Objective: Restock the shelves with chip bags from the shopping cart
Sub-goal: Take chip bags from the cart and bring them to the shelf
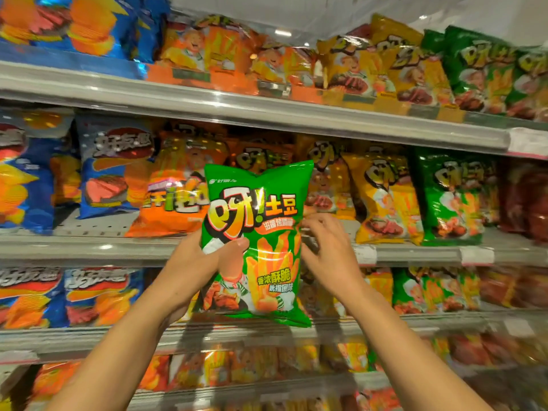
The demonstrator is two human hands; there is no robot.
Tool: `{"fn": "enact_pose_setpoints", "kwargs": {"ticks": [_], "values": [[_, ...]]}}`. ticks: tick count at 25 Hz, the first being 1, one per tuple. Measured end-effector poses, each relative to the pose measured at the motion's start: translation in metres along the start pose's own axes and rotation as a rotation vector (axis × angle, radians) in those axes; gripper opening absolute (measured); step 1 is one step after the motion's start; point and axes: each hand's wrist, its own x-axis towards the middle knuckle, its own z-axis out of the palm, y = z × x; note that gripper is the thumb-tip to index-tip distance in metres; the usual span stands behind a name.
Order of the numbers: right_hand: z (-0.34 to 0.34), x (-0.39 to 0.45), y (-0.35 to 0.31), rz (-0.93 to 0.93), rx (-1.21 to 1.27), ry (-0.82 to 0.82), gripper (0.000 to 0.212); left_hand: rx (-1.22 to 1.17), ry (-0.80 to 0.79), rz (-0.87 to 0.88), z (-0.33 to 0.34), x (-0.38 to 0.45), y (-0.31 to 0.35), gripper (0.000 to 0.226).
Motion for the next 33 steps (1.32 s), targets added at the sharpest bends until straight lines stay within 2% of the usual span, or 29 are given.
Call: {"fn": "enact_pose_setpoints", "kwargs": {"ticks": [3,7,10,14,17,18,21,23,26,27,29,33], "values": [[-0.031,-0.027,0.025,0.027,-0.047,-0.080,0.039,-0.027,-0.047,0.001,0.051,0.010,-0.003,0.041],[-0.082,-0.058,0.077,0.105,-0.040,-0.073,0.042,-0.033,-0.156,0.011,0.128,0.018,0.004,0.039],[-0.124,-0.078,0.131,0.159,-0.024,-0.049,0.040,0.007,-0.219,-0.018,0.195,0.030,0.009,0.035],[-0.173,-0.105,0.221,0.210,0.031,0.009,0.028,0.087,-0.209,-0.001,0.305,0.050,0.012,0.039],[-0.212,-0.121,0.301,0.240,0.030,0.008,0.044,0.141,-0.242,0.021,0.390,0.067,0.014,0.045],[-0.228,-0.124,0.329,0.257,0.026,0.024,0.048,0.136,-0.223,0.010,0.420,0.077,0.015,0.044],[-0.265,-0.125,0.394,0.318,0.044,0.062,0.053,0.090,-0.088,-0.007,0.490,0.115,0.024,0.018],[-0.282,-0.123,0.424,0.327,0.101,0.052,0.054,0.085,0.012,-0.039,0.529,0.141,0.031,0.020],[-0.294,-0.116,0.445,0.326,0.193,0.066,0.055,0.060,0.032,-0.051,0.569,0.175,0.040,0.016],[-0.296,-0.114,0.449,0.327,0.196,0.079,0.055,0.053,0.051,-0.057,0.579,0.182,0.043,0.018],[-0.297,-0.107,0.455,0.306,0.182,0.088,0.055,0.051,0.107,-0.081,0.593,0.195,0.040,0.041],[-0.285,-0.082,0.462,0.213,0.142,-0.050,0.061,-0.053,0.236,-0.142,0.606,0.209,0.021,0.070]]}}
